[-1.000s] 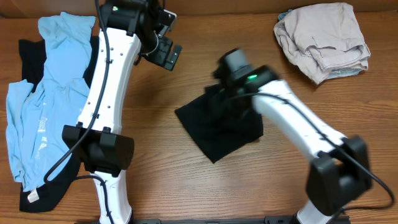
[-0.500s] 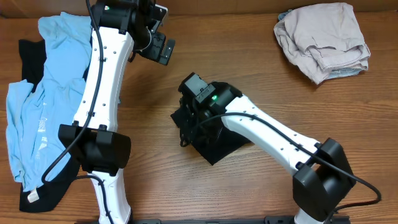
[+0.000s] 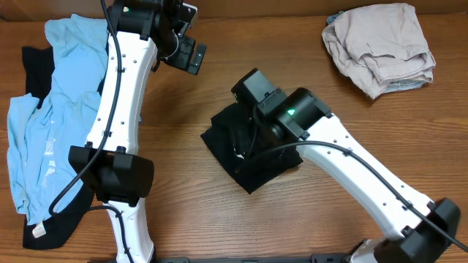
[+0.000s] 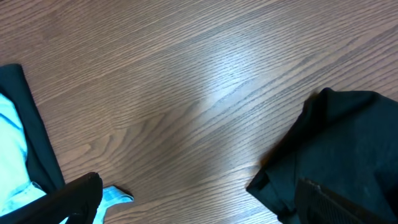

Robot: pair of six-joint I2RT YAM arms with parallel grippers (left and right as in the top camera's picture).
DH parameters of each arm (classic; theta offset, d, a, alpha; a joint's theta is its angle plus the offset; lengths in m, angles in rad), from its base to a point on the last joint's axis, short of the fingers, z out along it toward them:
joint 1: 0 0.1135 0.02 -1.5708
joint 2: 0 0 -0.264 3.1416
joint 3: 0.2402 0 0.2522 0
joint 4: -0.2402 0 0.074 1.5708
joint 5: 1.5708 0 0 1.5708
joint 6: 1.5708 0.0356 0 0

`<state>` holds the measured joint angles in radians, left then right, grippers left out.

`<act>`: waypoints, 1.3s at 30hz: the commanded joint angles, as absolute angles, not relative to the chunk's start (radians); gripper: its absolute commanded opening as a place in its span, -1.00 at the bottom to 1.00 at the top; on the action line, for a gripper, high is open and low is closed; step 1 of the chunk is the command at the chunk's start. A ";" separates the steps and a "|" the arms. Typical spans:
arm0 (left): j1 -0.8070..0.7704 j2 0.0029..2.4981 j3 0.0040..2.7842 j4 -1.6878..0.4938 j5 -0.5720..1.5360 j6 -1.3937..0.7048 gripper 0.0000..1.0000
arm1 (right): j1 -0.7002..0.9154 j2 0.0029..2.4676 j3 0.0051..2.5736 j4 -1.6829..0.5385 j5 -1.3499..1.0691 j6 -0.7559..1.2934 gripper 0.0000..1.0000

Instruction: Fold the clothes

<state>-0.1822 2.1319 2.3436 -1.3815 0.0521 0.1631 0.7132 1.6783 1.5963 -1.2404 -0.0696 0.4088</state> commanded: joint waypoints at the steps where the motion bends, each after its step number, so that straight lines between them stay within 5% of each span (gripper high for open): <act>1: -0.175 2.138 2.336 -1.376 0.077 0.152 1.00 | 0.709 1.723 1.508 -1.202 0.017 0.417 0.30; 9: -0.175 2.138 2.336 -1.383 0.078 0.153 1.00 | 0.688 1.731 1.361 -1.065 0.059 0.421 0.27; 10: -0.175 2.138 2.336 -1.383 0.078 0.153 0.99 | 0.688 1.731 1.359 -1.066 0.060 0.421 0.15; 12: -0.175 2.138 2.336 -1.382 0.078 0.153 1.00 | 0.688 1.730 1.359 -1.073 0.063 0.424 -0.76; 13: -0.175 2.138 2.336 -1.382 0.078 0.153 1.00 | 0.688 1.725 1.359 -1.078 0.063 0.431 -0.92; 31: -0.174 2.138 2.336 -1.375 0.077 0.154 1.00 | 0.838 1.674 1.220 -1.333 -0.001 0.743 -0.84; 35: -0.171 2.138 2.336 -1.371 0.075 0.157 0.99 | 0.874 1.673 1.178 -1.330 -0.009 0.782 -0.34; 39: -0.162 2.138 2.336 -1.365 0.073 0.156 1.00 | 0.870 1.652 1.218 -1.303 0.006 0.754 -0.14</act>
<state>-0.1799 2.1319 2.3436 -1.3682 0.0669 0.1631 0.8757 1.6932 1.1801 -1.3121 -0.0021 0.7475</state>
